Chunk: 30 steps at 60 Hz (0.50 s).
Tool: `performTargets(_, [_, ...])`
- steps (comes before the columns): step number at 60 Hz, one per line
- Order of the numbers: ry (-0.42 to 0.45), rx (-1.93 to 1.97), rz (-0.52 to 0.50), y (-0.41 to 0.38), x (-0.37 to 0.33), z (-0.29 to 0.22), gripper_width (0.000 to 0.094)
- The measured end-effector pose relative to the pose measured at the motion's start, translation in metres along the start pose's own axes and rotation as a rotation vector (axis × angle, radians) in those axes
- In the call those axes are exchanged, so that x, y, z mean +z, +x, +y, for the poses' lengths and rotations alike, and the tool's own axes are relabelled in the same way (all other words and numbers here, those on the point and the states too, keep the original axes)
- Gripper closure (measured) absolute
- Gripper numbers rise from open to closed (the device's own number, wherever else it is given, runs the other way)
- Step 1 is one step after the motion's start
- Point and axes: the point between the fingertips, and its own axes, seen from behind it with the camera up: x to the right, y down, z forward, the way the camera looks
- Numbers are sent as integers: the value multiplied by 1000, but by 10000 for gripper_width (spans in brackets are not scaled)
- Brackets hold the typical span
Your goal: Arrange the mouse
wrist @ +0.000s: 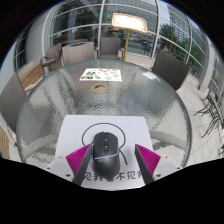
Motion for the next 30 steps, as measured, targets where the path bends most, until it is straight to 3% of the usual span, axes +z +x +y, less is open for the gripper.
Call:
performTargets(14, [140,11,-26,-12,-93,-63,61])
performTargets(30, [226,12,-45,-33,-201,-80,63])
